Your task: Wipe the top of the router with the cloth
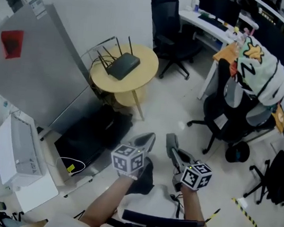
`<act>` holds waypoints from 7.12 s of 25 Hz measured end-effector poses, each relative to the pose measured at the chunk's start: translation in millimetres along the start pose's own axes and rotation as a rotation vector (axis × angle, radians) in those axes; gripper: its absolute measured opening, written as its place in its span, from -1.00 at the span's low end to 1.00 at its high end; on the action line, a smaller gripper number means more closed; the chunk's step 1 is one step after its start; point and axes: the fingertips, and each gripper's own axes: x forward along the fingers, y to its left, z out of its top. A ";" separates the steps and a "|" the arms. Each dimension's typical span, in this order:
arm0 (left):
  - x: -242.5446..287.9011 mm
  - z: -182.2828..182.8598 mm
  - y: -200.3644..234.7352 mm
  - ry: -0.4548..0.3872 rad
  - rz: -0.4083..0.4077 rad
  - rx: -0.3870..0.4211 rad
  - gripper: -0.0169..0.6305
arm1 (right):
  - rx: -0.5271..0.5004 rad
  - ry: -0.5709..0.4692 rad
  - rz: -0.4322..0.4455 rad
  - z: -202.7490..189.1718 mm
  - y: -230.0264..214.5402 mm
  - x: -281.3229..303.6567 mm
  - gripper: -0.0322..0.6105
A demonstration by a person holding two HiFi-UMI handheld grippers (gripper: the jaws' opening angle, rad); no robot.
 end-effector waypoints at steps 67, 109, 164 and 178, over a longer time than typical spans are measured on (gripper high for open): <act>145.3 213.0 562.1 -0.202 0.766 -0.539 -0.96 | -0.458 0.956 0.319 135.6 -12.3 787.2 -0.77; 233.0 234.3 573.4 -0.092 0.640 -0.528 -0.96 | -0.462 0.736 -0.042 250.0 -173.8 838.1 -0.77; 126.1 191.2 553.3 -0.144 0.737 -0.592 -0.96 | -0.449 1.062 0.289 102.5 -27.7 744.2 -0.77; 157.6 207.7 550.4 -0.105 0.678 -0.549 -0.96 | -0.455 0.954 0.085 163.2 -127.6 756.8 -0.77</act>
